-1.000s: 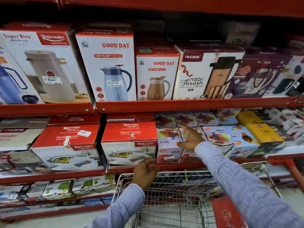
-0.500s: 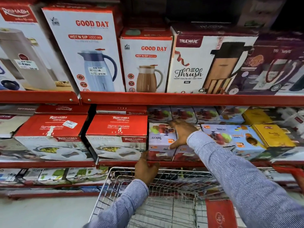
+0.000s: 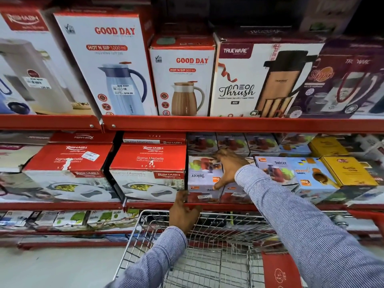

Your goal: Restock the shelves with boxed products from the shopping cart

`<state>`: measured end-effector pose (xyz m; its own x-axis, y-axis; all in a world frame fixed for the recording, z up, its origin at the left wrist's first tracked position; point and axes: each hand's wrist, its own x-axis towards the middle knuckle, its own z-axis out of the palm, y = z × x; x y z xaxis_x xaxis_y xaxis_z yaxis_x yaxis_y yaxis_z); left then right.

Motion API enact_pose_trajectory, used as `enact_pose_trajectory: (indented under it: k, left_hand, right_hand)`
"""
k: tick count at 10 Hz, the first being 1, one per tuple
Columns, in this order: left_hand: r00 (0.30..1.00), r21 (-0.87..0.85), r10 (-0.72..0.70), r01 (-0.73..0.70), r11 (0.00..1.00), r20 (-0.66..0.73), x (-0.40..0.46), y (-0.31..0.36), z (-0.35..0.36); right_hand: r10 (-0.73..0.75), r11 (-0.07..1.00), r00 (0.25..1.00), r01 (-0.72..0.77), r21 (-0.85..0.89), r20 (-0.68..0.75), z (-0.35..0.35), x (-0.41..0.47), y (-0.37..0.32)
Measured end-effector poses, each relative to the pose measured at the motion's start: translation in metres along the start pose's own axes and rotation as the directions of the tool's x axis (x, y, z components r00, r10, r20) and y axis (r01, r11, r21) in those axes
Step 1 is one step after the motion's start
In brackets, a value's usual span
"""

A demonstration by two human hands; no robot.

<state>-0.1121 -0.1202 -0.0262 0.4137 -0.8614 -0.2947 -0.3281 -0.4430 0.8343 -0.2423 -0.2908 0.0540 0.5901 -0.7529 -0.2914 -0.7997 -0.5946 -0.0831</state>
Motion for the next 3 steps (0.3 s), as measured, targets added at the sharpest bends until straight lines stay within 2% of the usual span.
enact_pose_trajectory:
  k: [1,2,3]
  left_hand:
    - [1.000,-0.004,-0.013,0.013,1.000,0.023,0.001,-0.001,-0.002]
    - [0.998,0.076,-0.005,0.001,0.997,0.055,0.000,0.006,-0.007]
    - [0.984,0.260,0.175,-0.162,0.952,-0.026,0.001,0.022,-0.018]
  right_hand:
    - [0.008,1.000,1.000,-0.008,-0.007,0.003,0.003,-0.001,-0.002]
    - [0.039,0.999,0.999,-0.038,-0.027,0.017,-0.002,-0.008,-0.008]
    - [0.029,0.999,1.000,-0.029,-0.023,0.006,-0.003,-0.015,-0.013]
